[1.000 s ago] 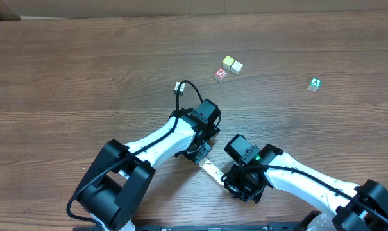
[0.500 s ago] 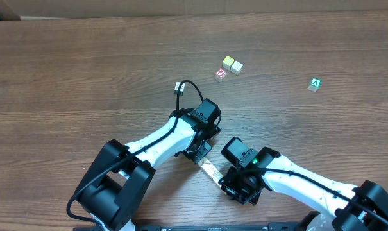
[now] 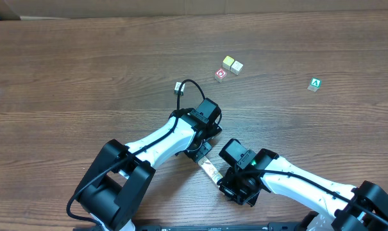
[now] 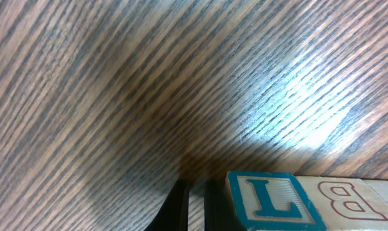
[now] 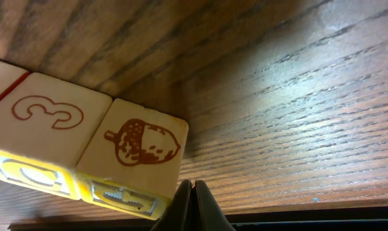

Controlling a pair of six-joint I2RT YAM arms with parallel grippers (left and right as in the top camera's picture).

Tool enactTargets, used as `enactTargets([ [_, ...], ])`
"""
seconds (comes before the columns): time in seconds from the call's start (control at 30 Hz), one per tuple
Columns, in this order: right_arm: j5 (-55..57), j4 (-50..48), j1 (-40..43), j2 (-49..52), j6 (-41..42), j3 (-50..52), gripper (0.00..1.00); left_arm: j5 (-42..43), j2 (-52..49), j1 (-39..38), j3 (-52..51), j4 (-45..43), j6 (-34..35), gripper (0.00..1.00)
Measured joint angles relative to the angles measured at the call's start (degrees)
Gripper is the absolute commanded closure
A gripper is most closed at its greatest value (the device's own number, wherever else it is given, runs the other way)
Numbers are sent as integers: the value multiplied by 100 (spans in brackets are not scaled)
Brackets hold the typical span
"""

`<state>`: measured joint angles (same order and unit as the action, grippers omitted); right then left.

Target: Flip 5 blocks

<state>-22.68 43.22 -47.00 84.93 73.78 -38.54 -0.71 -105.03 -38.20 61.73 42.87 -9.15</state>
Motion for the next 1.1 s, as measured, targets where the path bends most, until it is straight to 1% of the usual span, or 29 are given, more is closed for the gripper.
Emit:
enactTargets([
  [0.27,-4,-37,-35,0,79,0,96,-7,0,0,0,-28,-330,96],
  [1.1,-2,-122,-35,0,127,0,96,-127,0,0,0,-177,-719,96],
])
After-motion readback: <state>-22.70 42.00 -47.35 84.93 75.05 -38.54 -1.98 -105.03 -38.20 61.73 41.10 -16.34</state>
